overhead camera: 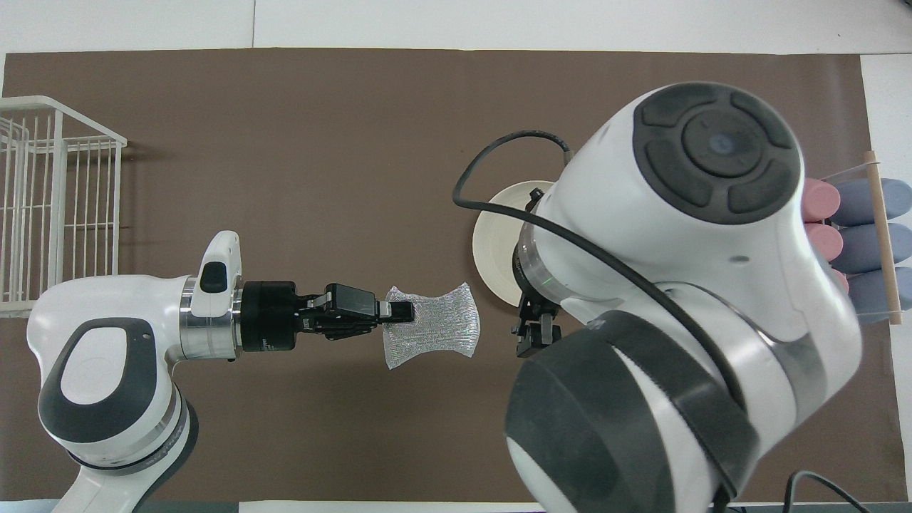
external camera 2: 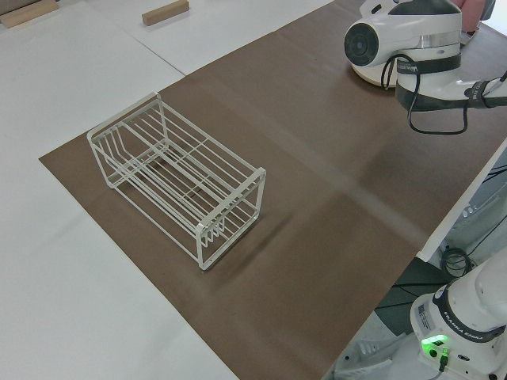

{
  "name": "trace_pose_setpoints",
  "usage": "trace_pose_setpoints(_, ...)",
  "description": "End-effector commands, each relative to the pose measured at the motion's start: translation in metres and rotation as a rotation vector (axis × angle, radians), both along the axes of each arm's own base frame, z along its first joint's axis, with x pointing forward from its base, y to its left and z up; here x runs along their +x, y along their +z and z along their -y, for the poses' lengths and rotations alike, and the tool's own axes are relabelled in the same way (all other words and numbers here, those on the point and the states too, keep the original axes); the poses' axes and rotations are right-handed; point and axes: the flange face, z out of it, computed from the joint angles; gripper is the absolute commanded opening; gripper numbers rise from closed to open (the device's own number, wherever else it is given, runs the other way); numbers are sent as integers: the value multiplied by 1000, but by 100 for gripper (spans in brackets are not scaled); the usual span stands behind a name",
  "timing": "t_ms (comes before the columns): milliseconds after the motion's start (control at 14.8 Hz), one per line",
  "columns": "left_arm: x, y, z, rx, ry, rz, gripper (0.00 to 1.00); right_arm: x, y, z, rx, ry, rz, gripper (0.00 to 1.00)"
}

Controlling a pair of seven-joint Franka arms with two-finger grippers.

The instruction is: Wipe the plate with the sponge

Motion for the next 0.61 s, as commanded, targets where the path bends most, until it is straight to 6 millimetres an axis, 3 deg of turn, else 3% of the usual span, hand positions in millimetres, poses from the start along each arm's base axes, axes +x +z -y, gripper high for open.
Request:
trace_pose_setpoints(0, -7, -3, 5, -33, 30, 2, 0, -14, -9, -41, -15, -37, 42, 100)
trace_pose_setpoints(337, -8, -3, 8, -36, 32, -1, 0, -33, -10, -73, 87, -9, 90, 100)
trace_pose_setpoints(539, -9, -3, 8, -42, 25, -7, 0, -39, -17, -71, 77, 68, 89, 100)
